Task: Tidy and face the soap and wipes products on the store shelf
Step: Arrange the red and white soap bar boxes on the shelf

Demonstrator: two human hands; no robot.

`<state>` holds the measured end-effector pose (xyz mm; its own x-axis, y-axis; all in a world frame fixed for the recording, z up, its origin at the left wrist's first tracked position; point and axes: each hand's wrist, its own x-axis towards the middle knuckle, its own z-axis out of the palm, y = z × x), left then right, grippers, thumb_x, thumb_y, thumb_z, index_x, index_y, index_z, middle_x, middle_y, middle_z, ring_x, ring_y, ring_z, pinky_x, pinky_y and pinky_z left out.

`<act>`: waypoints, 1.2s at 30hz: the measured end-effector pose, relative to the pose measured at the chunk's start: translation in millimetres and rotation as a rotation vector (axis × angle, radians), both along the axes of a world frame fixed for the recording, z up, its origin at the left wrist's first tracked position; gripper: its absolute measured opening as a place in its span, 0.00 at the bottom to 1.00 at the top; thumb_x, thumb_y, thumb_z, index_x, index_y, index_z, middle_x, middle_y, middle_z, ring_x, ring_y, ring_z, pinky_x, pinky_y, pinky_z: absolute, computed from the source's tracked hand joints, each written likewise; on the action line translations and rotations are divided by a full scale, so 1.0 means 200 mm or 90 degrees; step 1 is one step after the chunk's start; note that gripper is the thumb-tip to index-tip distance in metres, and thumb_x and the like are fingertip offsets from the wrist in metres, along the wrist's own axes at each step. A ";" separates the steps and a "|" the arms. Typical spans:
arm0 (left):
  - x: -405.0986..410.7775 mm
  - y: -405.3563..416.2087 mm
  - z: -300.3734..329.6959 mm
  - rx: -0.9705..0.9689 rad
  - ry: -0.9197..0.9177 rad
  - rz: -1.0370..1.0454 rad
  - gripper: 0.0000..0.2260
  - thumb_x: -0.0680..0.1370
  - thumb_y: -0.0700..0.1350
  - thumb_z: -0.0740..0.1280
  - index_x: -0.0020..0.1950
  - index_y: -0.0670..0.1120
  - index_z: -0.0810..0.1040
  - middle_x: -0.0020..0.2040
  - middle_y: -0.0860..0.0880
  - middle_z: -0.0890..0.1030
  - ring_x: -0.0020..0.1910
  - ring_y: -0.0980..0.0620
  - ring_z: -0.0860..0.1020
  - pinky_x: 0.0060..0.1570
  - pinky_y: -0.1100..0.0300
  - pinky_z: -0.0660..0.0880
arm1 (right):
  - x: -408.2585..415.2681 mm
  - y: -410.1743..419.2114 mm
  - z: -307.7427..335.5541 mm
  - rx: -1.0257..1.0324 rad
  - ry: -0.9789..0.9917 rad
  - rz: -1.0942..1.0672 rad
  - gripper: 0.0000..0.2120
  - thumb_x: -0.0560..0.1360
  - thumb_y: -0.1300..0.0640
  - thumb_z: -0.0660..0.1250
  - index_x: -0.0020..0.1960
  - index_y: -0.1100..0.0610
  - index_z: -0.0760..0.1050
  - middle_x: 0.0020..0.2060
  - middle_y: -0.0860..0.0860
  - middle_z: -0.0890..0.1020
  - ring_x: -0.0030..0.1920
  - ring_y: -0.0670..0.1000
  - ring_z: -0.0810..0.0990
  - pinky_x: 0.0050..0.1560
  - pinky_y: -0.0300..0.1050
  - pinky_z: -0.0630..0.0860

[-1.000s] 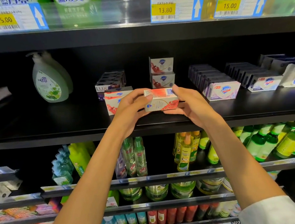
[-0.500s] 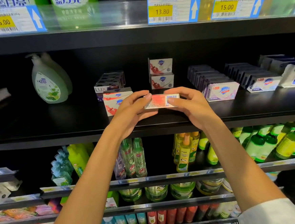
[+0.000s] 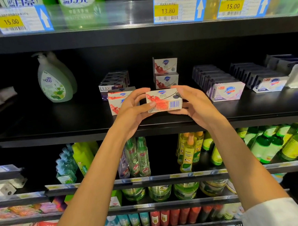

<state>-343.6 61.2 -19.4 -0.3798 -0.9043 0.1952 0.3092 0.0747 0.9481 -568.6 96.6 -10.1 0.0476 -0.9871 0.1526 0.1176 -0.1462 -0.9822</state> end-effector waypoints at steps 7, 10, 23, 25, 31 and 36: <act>0.01 0.01 0.00 -0.012 -0.017 -0.033 0.25 0.77 0.31 0.72 0.72 0.46 0.74 0.70 0.43 0.77 0.66 0.44 0.81 0.64 0.42 0.80 | -0.02 0.00 -0.01 -0.014 0.018 -0.023 0.17 0.80 0.62 0.71 0.68 0.60 0.78 0.59 0.59 0.86 0.61 0.58 0.85 0.61 0.58 0.83; 0.00 0.01 0.01 0.005 -0.019 -0.023 0.25 0.78 0.34 0.73 0.73 0.48 0.74 0.68 0.42 0.78 0.64 0.46 0.82 0.62 0.43 0.81 | -0.03 0.00 -0.02 -0.030 0.032 -0.041 0.17 0.78 0.64 0.73 0.66 0.58 0.79 0.60 0.57 0.85 0.62 0.56 0.85 0.62 0.62 0.82; -0.02 -0.01 -0.01 -0.013 -0.075 0.060 0.21 0.77 0.33 0.74 0.69 0.44 0.77 0.59 0.40 0.84 0.61 0.41 0.84 0.62 0.40 0.80 | -0.02 -0.01 -0.03 -0.055 0.088 -0.052 0.20 0.77 0.64 0.75 0.67 0.54 0.79 0.58 0.52 0.86 0.63 0.52 0.84 0.61 0.61 0.82; -0.02 0.00 -0.01 -0.016 -0.079 0.064 0.22 0.77 0.33 0.75 0.68 0.45 0.77 0.57 0.42 0.84 0.61 0.42 0.84 0.61 0.42 0.81 | -0.02 -0.01 -0.03 -0.063 0.086 -0.057 0.20 0.77 0.64 0.75 0.67 0.55 0.79 0.58 0.51 0.86 0.63 0.52 0.84 0.61 0.61 0.82; -0.02 0.03 0.01 -0.022 -0.105 0.107 0.19 0.76 0.36 0.77 0.64 0.47 0.80 0.58 0.44 0.85 0.59 0.45 0.85 0.59 0.46 0.82 | -0.02 -0.01 -0.03 -0.084 0.139 -0.052 0.24 0.77 0.63 0.76 0.70 0.54 0.76 0.59 0.51 0.86 0.62 0.51 0.85 0.62 0.56 0.82; 0.15 0.08 0.02 -0.063 -0.187 0.205 0.19 0.76 0.39 0.77 0.65 0.49 0.80 0.58 0.49 0.86 0.59 0.51 0.84 0.58 0.51 0.83 | -0.07 0.03 -0.03 -0.122 0.495 -0.102 0.24 0.78 0.47 0.74 0.72 0.44 0.75 0.65 0.39 0.79 0.65 0.39 0.77 0.67 0.39 0.73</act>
<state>-314.2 76.3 -16.0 -0.1347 -0.9679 0.2122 -0.0263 0.2175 0.9757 -581.8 103.2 -15.6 0.0696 -0.9510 0.3012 -0.6237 -0.2771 -0.7309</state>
